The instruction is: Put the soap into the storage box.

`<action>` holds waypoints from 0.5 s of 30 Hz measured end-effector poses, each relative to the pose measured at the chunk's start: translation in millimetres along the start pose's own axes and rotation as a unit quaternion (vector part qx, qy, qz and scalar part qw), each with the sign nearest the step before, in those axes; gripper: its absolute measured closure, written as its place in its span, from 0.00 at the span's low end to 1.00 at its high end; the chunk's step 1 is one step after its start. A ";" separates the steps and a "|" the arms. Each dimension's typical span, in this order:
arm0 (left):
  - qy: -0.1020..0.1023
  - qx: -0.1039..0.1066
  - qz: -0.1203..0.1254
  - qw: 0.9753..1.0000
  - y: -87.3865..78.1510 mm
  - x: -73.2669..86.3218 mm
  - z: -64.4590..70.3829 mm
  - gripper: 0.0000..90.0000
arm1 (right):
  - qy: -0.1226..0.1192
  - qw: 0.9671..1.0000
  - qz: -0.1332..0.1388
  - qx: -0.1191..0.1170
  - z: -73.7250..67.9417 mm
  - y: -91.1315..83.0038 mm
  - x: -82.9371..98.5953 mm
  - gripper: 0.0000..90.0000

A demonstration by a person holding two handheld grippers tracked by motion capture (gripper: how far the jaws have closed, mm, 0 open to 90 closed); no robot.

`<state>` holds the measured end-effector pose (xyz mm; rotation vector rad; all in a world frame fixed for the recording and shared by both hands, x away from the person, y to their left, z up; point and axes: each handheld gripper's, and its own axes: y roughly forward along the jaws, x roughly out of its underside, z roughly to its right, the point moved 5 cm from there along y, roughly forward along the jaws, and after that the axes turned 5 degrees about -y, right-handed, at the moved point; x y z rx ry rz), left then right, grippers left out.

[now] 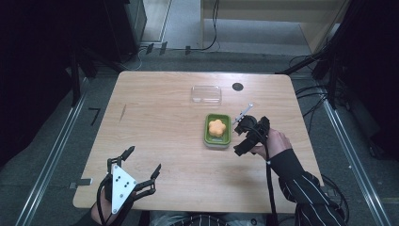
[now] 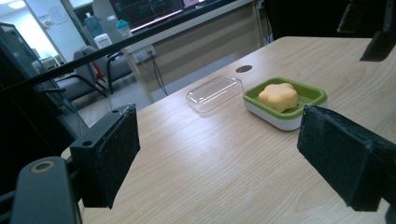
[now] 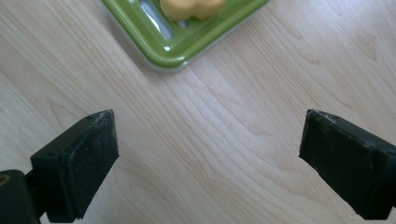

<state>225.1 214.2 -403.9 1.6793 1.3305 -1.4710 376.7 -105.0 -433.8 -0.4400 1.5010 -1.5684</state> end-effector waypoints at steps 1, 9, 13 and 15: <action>0.000 0.000 0.000 1.000 0.0 0.0 0.0 0.15 | 0.002 1.000 0.002 0.002 0.0 -0.6 2.6 0.05; 0.000 0.000 0.000 1.000 0.0 0.0 0.0 0.15 | 0.011 1.000 -0.001 0.009 -0.8 -4.2 27.3 0.05; 0.001 0.001 0.000 1.000 0.1 0.0 0.4 0.15 | 0.017 1.000 -0.001 0.011 -2.7 -3.0 41.5 0.05; 0.000 0.001 0.000 1.000 0.1 0.0 0.3 0.15 | 0.019 1.000 -0.003 0.015 -3.7 -2.2 47.9 0.05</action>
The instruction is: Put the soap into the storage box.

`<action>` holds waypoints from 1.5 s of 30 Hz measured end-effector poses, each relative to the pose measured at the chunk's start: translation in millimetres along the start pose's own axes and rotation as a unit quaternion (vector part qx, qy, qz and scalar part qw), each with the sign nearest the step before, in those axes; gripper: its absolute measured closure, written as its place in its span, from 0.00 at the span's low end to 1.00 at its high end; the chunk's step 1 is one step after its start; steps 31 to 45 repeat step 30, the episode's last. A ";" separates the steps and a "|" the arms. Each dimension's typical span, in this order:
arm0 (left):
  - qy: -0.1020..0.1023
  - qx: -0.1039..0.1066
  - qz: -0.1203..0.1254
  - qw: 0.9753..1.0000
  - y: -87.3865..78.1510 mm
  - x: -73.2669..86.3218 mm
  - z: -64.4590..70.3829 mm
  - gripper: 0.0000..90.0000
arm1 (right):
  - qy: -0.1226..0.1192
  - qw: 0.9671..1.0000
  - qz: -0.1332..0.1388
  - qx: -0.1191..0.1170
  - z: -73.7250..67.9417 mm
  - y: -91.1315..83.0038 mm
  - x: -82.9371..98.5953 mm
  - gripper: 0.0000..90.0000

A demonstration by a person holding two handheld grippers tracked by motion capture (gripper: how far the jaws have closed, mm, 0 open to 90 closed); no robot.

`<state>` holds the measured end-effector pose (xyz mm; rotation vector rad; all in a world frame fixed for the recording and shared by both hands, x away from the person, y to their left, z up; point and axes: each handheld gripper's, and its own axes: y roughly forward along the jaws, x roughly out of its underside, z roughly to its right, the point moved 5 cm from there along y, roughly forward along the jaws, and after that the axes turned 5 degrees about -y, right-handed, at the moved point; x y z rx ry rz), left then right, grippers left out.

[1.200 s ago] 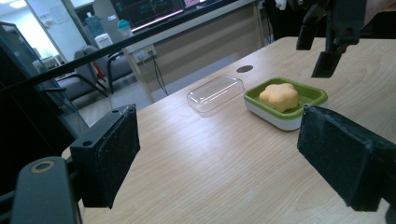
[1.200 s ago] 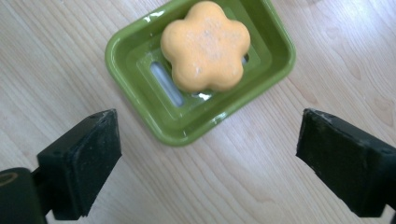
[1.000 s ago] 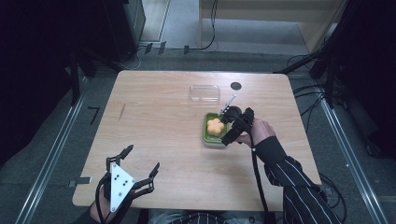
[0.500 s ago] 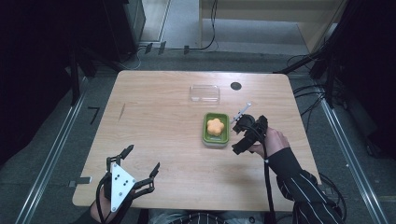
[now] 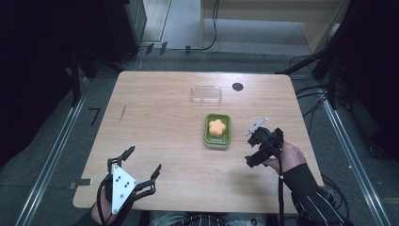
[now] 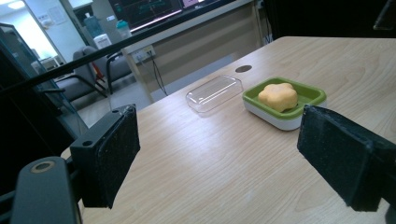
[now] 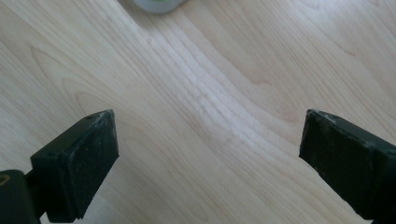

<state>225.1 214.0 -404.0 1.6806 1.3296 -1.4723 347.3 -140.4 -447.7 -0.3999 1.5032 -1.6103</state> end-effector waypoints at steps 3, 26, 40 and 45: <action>0.000 -0.001 0.000 1.000 -0.2 0.0 -0.2 0.15 | 0.007 1.000 0.004 0.001 -2.6 3.0 11.6 0.05; 0.002 0.002 0.000 1.000 0.5 -0.6 0.6 0.15 | 0.043 0.998 -0.031 -0.022 -19.8 18.7 81.8 0.06; 0.003 0.002 0.001 1.000 1.4 -1.0 1.3 0.15 | 0.047 0.998 -0.035 -0.028 -20.7 20.7 85.8 0.06; 0.003 0.002 0.001 1.000 1.4 -1.0 1.3 0.15 | 0.047 0.998 -0.035 -0.028 -20.7 20.7 85.8 0.06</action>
